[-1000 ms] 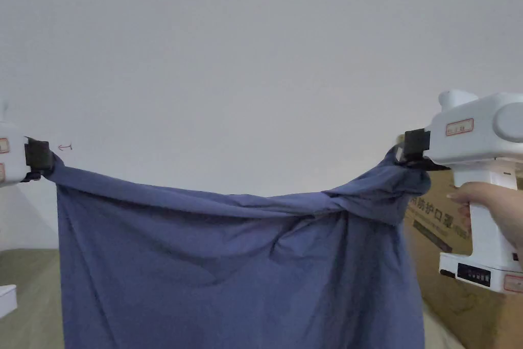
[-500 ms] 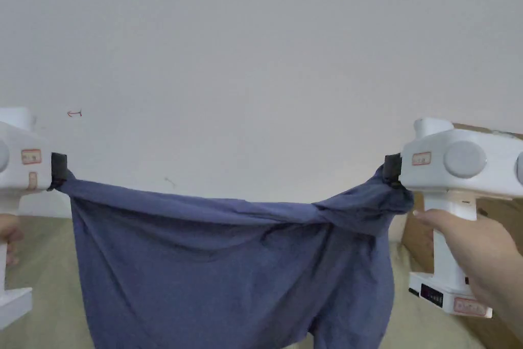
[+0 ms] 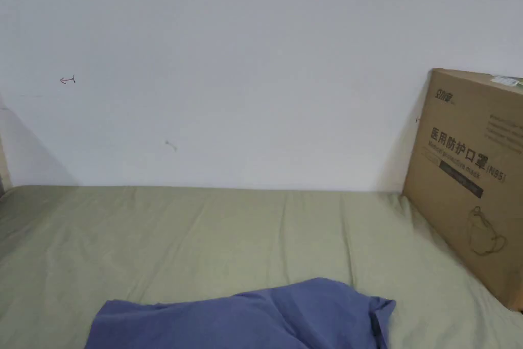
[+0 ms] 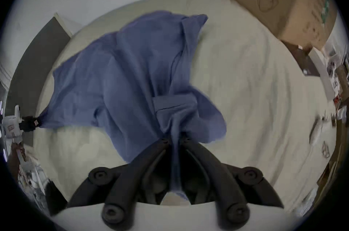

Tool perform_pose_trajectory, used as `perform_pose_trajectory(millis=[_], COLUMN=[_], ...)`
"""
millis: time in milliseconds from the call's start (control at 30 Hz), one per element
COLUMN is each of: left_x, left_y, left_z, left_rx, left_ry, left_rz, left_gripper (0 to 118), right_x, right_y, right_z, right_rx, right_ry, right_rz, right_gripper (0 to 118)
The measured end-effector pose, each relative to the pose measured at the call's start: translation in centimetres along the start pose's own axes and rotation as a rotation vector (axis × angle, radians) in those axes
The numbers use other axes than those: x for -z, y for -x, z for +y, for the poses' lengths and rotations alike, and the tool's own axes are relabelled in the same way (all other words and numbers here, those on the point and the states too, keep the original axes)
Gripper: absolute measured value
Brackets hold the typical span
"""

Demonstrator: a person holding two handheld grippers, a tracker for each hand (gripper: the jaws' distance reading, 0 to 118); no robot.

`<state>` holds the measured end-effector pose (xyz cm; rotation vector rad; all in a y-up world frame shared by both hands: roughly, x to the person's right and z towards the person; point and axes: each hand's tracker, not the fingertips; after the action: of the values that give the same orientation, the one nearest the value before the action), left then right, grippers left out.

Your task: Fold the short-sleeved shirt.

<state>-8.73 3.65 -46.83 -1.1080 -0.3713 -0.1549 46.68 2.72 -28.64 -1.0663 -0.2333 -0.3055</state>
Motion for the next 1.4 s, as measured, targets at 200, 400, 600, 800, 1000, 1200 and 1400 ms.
perform_pose_trajectory(millis=[200,400,600,800,1000,1200,1400], left_x=[-3.8,-7.4,-9.5,-9.2,-9.1,-12.4,-17.1], left_y=[1.0,0.6,0.2,-0.7,-1.8,-4.1,-8.7], left_z=[-6.8,-10.7,-12.0,-12.0,-11.4,-9.6,-7.4], left_rx=[0.001,0.016,-0.004,-0.013,-0.039,-0.045,0.101], left_ry=[0.043,0.049,0.074,0.126,0.081,-0.094,-0.392], left_rz=[-0.05,-0.059,-0.067,-0.062,-0.067,-0.135,-0.141], left_gripper=[0,0,0,0,59,88,71], right_x=[-6.3,-9.3,-10.9,-10.5,-11.6,-15.9,-20.1], right_y=[0.0,1.0,0.9,0.0,-0.1,1.4,4.9], right_z=[-8.1,-13.2,-15.4,-15.8,-15.6,-13.8,-10.9], right_rx=[-0.14,-0.209,-0.135,0.053,0.108,0.07,0.03], right_ry=[0.005,0.032,0.069,0.134,0.096,-0.112,-0.393], right_rz=[-0.01,-0.013,-0.007,0.015,0.041,-0.044,0.028], right_gripper=[5,5,5,6,90,93,69])
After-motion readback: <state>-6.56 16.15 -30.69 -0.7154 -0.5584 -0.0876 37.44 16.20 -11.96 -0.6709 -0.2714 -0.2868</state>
